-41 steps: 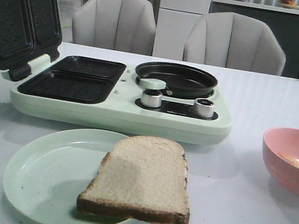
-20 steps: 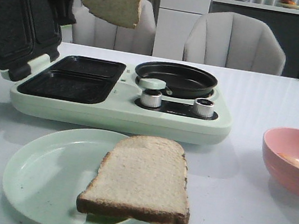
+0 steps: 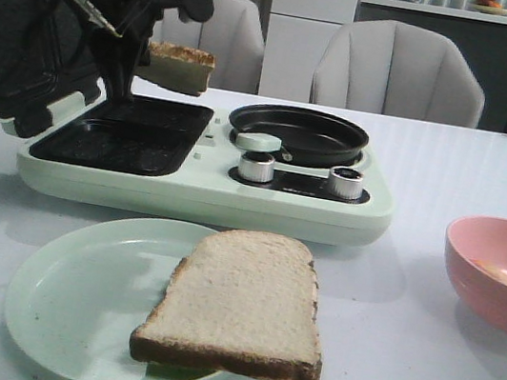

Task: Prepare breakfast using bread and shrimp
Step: 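Lift the bread and lower it onto the farther waffle plate, release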

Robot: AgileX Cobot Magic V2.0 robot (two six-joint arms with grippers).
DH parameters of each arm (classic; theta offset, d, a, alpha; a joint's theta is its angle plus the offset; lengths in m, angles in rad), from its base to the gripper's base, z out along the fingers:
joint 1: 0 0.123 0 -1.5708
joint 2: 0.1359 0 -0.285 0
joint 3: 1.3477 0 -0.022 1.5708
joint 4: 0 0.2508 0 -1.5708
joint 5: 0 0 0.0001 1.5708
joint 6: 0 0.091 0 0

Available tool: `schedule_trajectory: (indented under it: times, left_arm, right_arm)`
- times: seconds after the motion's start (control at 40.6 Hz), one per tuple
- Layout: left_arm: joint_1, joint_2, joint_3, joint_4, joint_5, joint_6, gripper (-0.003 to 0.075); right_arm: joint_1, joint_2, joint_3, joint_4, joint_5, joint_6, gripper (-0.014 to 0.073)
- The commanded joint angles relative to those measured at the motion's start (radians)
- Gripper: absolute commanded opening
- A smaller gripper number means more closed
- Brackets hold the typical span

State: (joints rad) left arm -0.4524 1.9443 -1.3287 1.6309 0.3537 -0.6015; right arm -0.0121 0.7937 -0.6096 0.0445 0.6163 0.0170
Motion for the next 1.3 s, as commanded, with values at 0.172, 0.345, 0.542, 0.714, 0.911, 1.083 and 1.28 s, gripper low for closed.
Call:
schedule_trajectory:
  times: [0.172,0.345,0.542,0.714,0.911,1.083,1.28]
  left_arm:
    - [0.014,-0.009,-0.035,0.020,0.014,-0.008,0.0102]
    - [0.014,0.019,-0.035,0.020,0.005,-0.008,0.0102]
    - [0.014,0.030,-0.035,0.020,-0.015,-0.008,0.0140]
    - [0.014,0.030,-0.037,0.020,-0.004,-0.008,0.0375]
    - [-0.007,0.013,-0.037,0.020,0.074,-0.008,0.0518]
    - [-0.048,-0.037,-0.037,0.020,0.104,-0.010,0.0510]
    - [-0.113,-0.120,-0.014,0.014,0.185,-0.010,0.0509]
  right_arm:
    - [-0.005,0.001,-0.034,-0.010,-0.057,-0.001,0.0577]
    - [-0.005,0.001,-0.034,-0.010,-0.057,-0.001,0.0577]
    - [-0.005,0.001,-0.034,-0.010,-0.057,-0.001,0.0577]
    - [-0.005,0.001,-0.034,-0.010,-0.057,-0.001,0.0577]
    - [-0.005,0.001,-0.034,-0.010,-0.057,-0.001,0.0577]
    - [-0.005,0.001,-0.034,-0.010,-0.057,-0.001,0.0577]
    - [-0.005,0.001,-0.034,-0.010,-0.057,-0.001,0.0577]
